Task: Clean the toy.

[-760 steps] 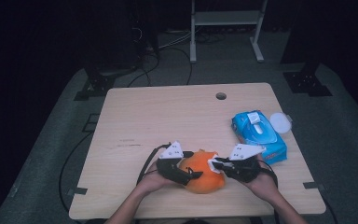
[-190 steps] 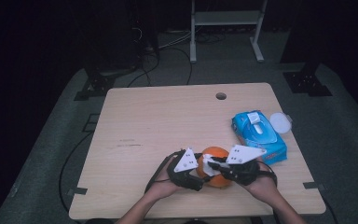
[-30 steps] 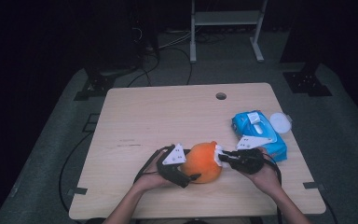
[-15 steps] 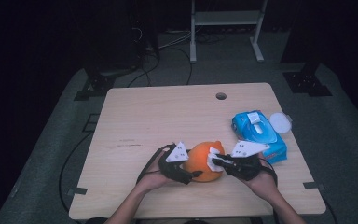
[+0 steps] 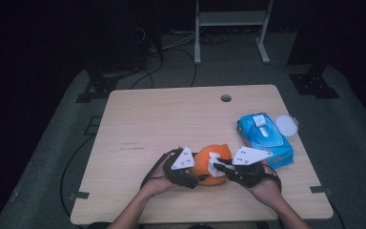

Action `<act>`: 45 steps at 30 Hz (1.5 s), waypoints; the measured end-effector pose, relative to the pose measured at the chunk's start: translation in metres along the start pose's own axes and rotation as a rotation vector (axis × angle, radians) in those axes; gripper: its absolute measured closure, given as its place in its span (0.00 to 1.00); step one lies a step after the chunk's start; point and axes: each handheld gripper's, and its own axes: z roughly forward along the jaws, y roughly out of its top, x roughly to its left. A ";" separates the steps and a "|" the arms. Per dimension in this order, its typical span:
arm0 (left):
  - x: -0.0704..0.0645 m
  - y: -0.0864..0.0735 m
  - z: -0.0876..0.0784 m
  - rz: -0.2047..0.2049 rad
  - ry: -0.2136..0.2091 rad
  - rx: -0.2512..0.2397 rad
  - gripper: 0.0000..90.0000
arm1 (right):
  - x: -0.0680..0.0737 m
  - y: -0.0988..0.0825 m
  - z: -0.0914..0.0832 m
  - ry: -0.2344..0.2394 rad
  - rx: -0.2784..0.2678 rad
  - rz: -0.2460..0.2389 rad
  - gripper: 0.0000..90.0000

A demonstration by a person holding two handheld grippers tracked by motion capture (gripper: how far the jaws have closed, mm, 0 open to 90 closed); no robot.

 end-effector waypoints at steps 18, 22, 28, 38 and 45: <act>-0.002 0.007 -0.002 -0.025 0.012 -0.015 0.32 | 0.003 0.003 -0.005 -0.018 -0.026 0.014 0.89; -0.004 0.011 -0.006 0.001 0.029 -0.014 0.32 | 0.001 0.006 -0.008 -0.049 -0.034 -0.001 0.89; 0.004 0.002 0.002 -0.084 0.001 -0.020 0.11 | -0.013 -0.011 -0.001 -0.060 0.023 0.045 0.89; 0.001 0.000 0.004 -0.110 0.031 -0.033 0.32 | -0.003 -0.002 -0.005 -0.081 -0.002 0.019 0.90; 0.002 -0.001 0.003 -0.149 0.023 -0.043 0.35 | 0.001 0.002 -0.008 -0.093 -0.005 -0.013 0.89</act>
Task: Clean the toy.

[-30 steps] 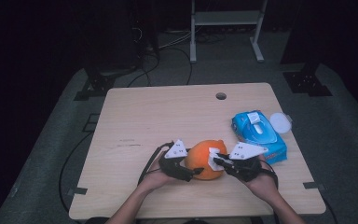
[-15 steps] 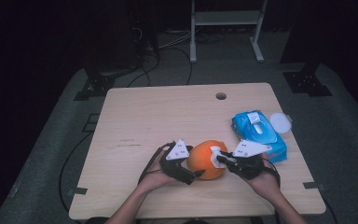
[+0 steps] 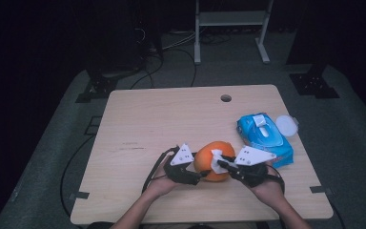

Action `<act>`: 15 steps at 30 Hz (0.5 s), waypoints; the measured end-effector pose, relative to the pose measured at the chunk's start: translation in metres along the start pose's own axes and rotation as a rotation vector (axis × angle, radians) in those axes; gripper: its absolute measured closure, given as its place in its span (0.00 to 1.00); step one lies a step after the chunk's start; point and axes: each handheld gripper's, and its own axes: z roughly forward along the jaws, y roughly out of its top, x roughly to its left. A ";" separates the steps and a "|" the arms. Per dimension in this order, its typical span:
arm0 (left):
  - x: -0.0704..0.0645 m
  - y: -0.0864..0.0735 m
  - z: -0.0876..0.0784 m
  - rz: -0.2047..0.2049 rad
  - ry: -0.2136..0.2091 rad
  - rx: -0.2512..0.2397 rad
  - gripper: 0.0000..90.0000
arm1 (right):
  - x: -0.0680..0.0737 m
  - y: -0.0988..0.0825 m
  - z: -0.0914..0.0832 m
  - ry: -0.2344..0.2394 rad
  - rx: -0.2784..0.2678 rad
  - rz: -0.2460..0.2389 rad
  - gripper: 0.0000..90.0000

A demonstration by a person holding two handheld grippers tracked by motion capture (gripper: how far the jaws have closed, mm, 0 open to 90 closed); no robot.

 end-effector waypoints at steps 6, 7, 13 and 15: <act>-0.005 0.002 0.003 0.007 0.001 -0.001 0.33 | -0.013 -0.011 -0.004 -0.042 0.013 0.064 0.90; -0.008 0.002 0.004 0.033 0.003 0.010 0.33 | -0.008 -0.008 -0.004 -0.024 0.006 0.052 0.90; -0.011 0.001 0.005 0.061 0.009 0.023 0.33 | 0.012 0.005 0.003 0.010 0.002 -0.033 0.89; -0.009 0.000 0.006 0.052 0.006 0.020 0.33 | 0.000 0.001 0.000 -0.026 0.004 -0.013 0.89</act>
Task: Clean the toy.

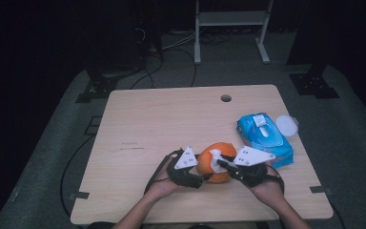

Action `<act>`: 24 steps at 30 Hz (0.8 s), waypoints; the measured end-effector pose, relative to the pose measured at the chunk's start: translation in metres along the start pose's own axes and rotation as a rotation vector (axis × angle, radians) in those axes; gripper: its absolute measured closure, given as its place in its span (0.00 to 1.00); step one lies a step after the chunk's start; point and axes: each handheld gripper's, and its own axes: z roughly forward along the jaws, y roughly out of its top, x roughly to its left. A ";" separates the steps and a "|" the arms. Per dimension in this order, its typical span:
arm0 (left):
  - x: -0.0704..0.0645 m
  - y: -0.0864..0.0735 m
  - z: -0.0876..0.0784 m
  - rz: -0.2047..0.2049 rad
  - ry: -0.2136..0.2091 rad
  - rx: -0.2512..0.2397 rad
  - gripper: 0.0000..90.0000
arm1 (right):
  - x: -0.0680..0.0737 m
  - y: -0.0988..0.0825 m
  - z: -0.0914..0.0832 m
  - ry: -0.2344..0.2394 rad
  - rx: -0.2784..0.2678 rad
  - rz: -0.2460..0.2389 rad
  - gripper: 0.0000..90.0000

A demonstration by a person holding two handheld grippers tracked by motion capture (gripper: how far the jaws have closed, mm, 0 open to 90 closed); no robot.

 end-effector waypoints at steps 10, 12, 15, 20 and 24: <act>0.001 0.002 0.001 -0.110 -0.028 -0.044 0.27 | -0.009 -0.010 -0.006 -0.003 0.013 0.054 0.90; -0.004 0.003 0.001 -0.052 -0.001 -0.035 0.30 | 0.004 -0.004 -0.004 0.045 0.005 0.032 0.90; -0.008 0.004 0.001 0.008 0.015 -0.019 0.31 | 0.013 0.002 0.000 0.064 -0.002 -0.002 0.89; -0.003 -0.001 0.001 -0.010 -0.004 -0.026 0.30 | -0.011 -0.004 -0.004 -0.005 -0.001 0.045 0.89; 0.002 0.003 0.002 -0.105 -0.060 -0.063 0.16 | -0.022 -0.013 -0.006 0.000 0.011 0.101 0.89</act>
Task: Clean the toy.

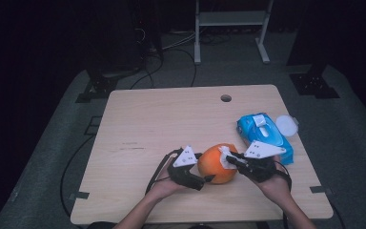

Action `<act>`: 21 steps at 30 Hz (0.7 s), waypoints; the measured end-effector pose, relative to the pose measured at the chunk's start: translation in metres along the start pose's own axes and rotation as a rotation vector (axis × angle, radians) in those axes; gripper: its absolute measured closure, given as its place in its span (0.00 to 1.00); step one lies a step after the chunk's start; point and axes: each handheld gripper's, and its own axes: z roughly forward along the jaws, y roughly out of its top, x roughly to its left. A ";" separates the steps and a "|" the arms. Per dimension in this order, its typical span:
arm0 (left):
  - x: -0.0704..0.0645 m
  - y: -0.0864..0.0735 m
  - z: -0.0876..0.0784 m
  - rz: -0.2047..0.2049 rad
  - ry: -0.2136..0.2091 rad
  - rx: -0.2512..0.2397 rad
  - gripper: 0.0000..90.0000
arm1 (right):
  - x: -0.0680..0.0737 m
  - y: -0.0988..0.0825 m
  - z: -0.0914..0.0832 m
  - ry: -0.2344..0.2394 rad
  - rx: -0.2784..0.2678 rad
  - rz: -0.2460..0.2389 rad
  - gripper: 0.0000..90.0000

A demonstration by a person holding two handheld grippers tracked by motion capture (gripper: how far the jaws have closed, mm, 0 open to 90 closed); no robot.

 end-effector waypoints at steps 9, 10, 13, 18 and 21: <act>-0.016 0.004 0.001 0.127 0.058 0.028 0.27 | 0.039 0.014 0.007 0.065 0.008 -0.098 0.89; -0.017 0.004 0.001 0.143 0.064 0.032 0.27 | 0.041 0.016 0.008 0.057 0.012 -0.119 0.89; -0.013 0.000 0.000 0.142 0.059 0.029 0.29 | 0.033 0.016 0.006 0.038 0.004 -0.102 0.89; -0.011 0.000 0.000 0.121 0.039 0.020 0.24 | 0.006 0.007 -0.001 -0.007 0.012 -0.029 0.89; -0.008 0.004 0.003 0.015 -0.005 0.014 0.12 | 0.008 0.005 -0.001 0.006 0.013 -0.027 0.90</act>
